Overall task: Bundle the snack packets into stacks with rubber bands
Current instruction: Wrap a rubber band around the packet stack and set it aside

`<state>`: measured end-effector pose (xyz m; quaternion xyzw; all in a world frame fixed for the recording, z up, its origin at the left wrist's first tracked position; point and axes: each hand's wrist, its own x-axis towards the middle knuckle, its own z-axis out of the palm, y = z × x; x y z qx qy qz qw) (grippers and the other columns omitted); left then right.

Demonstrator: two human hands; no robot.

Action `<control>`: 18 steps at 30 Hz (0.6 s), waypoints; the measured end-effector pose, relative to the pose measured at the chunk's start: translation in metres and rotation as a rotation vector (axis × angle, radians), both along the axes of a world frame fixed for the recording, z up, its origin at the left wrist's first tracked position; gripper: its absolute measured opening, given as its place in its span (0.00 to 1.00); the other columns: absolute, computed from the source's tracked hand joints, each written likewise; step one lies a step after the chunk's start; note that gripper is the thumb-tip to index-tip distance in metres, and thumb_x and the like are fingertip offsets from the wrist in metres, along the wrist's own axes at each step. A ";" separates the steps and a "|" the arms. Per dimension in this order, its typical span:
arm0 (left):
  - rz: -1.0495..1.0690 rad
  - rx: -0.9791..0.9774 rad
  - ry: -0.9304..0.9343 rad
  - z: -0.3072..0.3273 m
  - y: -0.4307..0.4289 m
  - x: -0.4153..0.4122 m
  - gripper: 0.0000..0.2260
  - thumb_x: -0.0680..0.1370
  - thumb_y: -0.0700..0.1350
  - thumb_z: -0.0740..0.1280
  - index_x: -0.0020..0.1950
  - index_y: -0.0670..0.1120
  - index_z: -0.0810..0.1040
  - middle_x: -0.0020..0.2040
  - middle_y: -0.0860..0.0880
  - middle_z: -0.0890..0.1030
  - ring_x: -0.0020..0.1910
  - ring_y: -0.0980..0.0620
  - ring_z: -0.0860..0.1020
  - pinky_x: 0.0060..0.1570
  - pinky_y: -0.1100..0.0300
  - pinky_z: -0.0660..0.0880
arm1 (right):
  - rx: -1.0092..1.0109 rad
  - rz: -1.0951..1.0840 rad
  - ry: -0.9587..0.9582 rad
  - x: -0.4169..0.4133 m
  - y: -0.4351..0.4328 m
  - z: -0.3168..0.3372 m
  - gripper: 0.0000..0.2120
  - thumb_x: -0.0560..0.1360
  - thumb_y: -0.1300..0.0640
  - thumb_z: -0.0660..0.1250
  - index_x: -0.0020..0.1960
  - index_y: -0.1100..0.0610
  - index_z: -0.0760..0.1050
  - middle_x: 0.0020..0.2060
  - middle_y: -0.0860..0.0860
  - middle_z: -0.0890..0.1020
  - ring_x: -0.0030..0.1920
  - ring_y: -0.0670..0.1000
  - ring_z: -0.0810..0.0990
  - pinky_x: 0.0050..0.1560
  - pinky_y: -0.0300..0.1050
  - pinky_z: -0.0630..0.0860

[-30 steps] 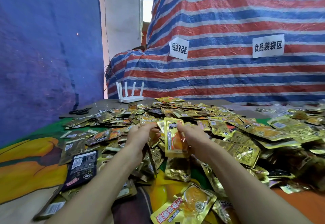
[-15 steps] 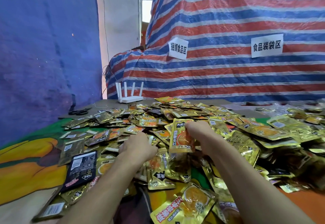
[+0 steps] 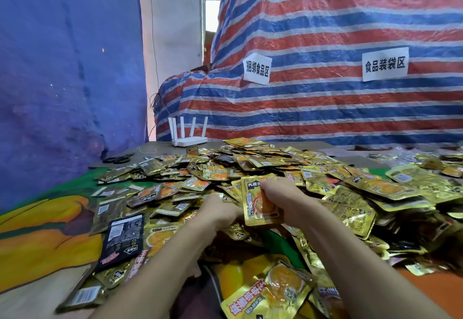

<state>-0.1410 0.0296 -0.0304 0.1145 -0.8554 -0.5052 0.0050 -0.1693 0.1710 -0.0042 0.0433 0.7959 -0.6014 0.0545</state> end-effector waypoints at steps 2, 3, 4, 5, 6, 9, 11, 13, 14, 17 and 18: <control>-0.019 0.104 -0.037 -0.002 -0.004 -0.003 0.18 0.72 0.47 0.77 0.57 0.39 0.80 0.50 0.44 0.84 0.47 0.46 0.82 0.44 0.55 0.81 | -0.030 -0.005 0.011 0.001 0.000 -0.001 0.08 0.83 0.59 0.57 0.55 0.62 0.72 0.42 0.59 0.79 0.36 0.54 0.80 0.41 0.49 0.77; -0.033 0.157 -0.048 -0.003 -0.006 -0.005 0.17 0.74 0.47 0.76 0.57 0.39 0.80 0.54 0.42 0.84 0.52 0.43 0.82 0.51 0.51 0.80 | -0.053 -0.023 0.032 0.001 0.000 -0.002 0.09 0.84 0.57 0.56 0.55 0.62 0.72 0.42 0.58 0.79 0.35 0.54 0.79 0.40 0.48 0.76; -0.043 0.215 -0.050 -0.002 -0.008 -0.006 0.16 0.76 0.47 0.73 0.59 0.39 0.79 0.58 0.41 0.82 0.58 0.41 0.80 0.53 0.50 0.78 | -0.081 -0.052 0.064 0.000 0.002 -0.002 0.11 0.84 0.55 0.56 0.54 0.61 0.72 0.42 0.58 0.78 0.35 0.53 0.78 0.39 0.46 0.73; -0.048 0.285 -0.041 -0.001 -0.009 -0.007 0.15 0.79 0.47 0.70 0.62 0.39 0.78 0.63 0.40 0.79 0.63 0.40 0.77 0.55 0.49 0.76 | -0.106 -0.092 0.101 -0.001 0.005 0.000 0.12 0.85 0.53 0.56 0.52 0.61 0.72 0.42 0.57 0.77 0.35 0.52 0.76 0.36 0.43 0.70; -0.047 0.374 -0.023 0.002 -0.010 -0.008 0.16 0.81 0.46 0.67 0.65 0.39 0.75 0.68 0.39 0.76 0.67 0.38 0.73 0.58 0.47 0.75 | -0.121 -0.133 0.142 -0.001 0.007 0.001 0.14 0.85 0.51 0.56 0.51 0.60 0.72 0.41 0.55 0.76 0.34 0.51 0.74 0.33 0.41 0.68; 0.035 0.590 0.111 0.008 -0.008 -0.010 0.26 0.83 0.47 0.64 0.78 0.42 0.60 0.77 0.41 0.65 0.75 0.38 0.65 0.71 0.44 0.66 | -0.164 -0.180 0.264 -0.002 0.011 0.003 0.19 0.84 0.45 0.58 0.51 0.60 0.76 0.37 0.53 0.79 0.35 0.50 0.76 0.33 0.42 0.68; 0.110 0.534 0.235 0.009 -0.003 -0.007 0.28 0.84 0.49 0.60 0.81 0.45 0.52 0.79 0.44 0.60 0.77 0.41 0.61 0.71 0.45 0.62 | -0.204 -0.166 0.310 0.000 0.006 0.002 0.23 0.84 0.42 0.56 0.53 0.62 0.76 0.42 0.54 0.80 0.39 0.51 0.77 0.35 0.42 0.71; 0.122 0.476 0.346 0.008 0.002 -0.001 0.27 0.85 0.49 0.58 0.81 0.48 0.51 0.80 0.44 0.59 0.76 0.42 0.62 0.72 0.43 0.61 | -0.220 -0.122 0.331 0.005 -0.008 -0.004 0.25 0.84 0.40 0.53 0.52 0.61 0.75 0.41 0.53 0.79 0.38 0.48 0.78 0.34 0.40 0.74; 0.091 0.478 0.403 0.007 0.006 0.001 0.25 0.85 0.50 0.58 0.80 0.48 0.53 0.78 0.43 0.63 0.74 0.42 0.66 0.70 0.42 0.64 | -0.198 -0.100 0.343 0.007 -0.016 -0.009 0.25 0.84 0.39 0.51 0.51 0.59 0.74 0.41 0.52 0.79 0.39 0.48 0.78 0.35 0.40 0.75; -0.035 0.504 0.483 0.003 0.017 0.007 0.33 0.78 0.61 0.59 0.78 0.45 0.58 0.75 0.42 0.69 0.69 0.45 0.72 0.65 0.42 0.72 | -0.042 -0.081 0.419 0.011 -0.037 -0.027 0.25 0.84 0.38 0.47 0.56 0.56 0.72 0.47 0.49 0.76 0.45 0.45 0.76 0.41 0.44 0.71; -0.060 0.451 0.486 0.002 0.020 0.008 0.38 0.75 0.63 0.61 0.79 0.46 0.55 0.77 0.44 0.66 0.71 0.47 0.68 0.66 0.45 0.70 | -0.043 -0.073 0.440 0.012 -0.041 -0.031 0.24 0.84 0.38 0.47 0.58 0.56 0.70 0.47 0.49 0.76 0.46 0.45 0.76 0.43 0.46 0.71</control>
